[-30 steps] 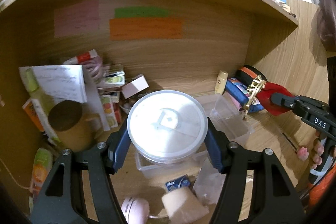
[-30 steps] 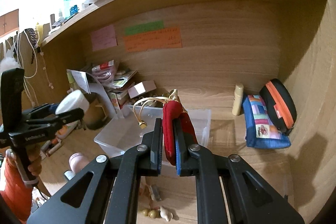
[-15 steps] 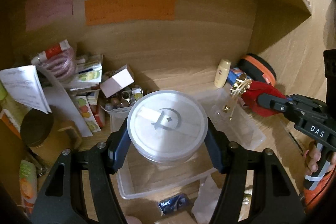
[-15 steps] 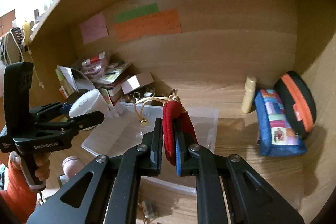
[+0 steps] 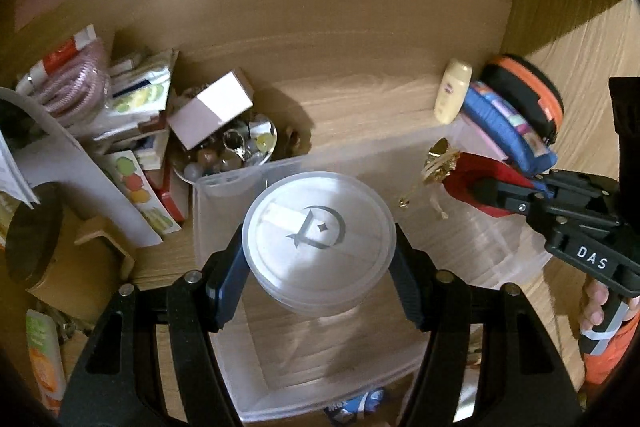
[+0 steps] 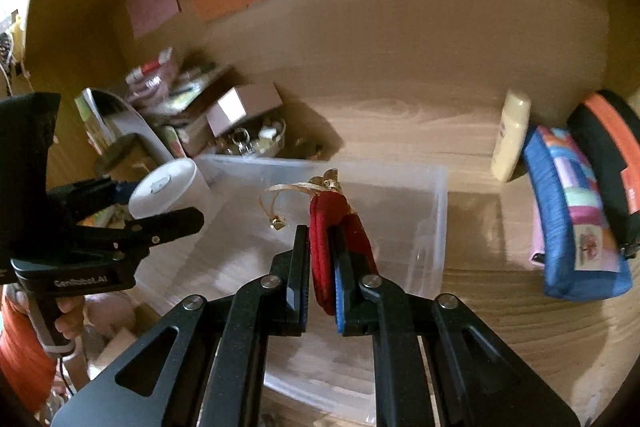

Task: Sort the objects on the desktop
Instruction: 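Carry the white jar and red pouch with both grippers over the clear box, then lower and release the white jar and red pouch into the clear box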

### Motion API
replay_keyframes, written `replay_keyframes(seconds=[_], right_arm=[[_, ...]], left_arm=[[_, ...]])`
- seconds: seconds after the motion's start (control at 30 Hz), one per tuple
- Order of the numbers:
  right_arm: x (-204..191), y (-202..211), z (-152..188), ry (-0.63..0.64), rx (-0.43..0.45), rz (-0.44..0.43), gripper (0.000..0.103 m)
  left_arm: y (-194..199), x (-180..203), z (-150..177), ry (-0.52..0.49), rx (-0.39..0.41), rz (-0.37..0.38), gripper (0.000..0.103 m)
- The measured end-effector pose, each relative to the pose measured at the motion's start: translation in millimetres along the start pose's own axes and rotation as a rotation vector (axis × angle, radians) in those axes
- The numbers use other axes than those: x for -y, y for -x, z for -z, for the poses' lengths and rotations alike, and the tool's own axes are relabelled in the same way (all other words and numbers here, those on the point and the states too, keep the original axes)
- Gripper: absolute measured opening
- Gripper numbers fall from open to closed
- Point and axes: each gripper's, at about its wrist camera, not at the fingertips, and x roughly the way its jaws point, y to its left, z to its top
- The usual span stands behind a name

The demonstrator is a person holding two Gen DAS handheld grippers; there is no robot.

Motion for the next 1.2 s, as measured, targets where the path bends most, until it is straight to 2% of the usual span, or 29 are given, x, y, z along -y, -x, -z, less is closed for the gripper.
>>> replay_keyframes(seconds=[0.13,0.47,0.83,1.0,1.2], right_arm=[[4,-12,4,-0.001,-0.041,0.000,0.009],[-9,-20,12,0.072,-0.073,0.023,0.009],[-20,-25,20,0.111,-0.120,0.001,0.009],[-22,-25,22,0.115,-0.121,-0.014,0.019],[-26,-18,23,0.132,-0.086,-0.007,0.039]], left_arm=[[-12,3,1,-0.028,-0.046,-0.010,0.064],[-38,16,7,-0.117,-0.175,-0.026,0.065],[-55,15,5,-0.095,-0.247,-0.039,0.065],[-58,17,4,-0.094,-0.255,-0.049,0.065],[-59,17,3,-0.096,-0.256,-0.062,0.066]])
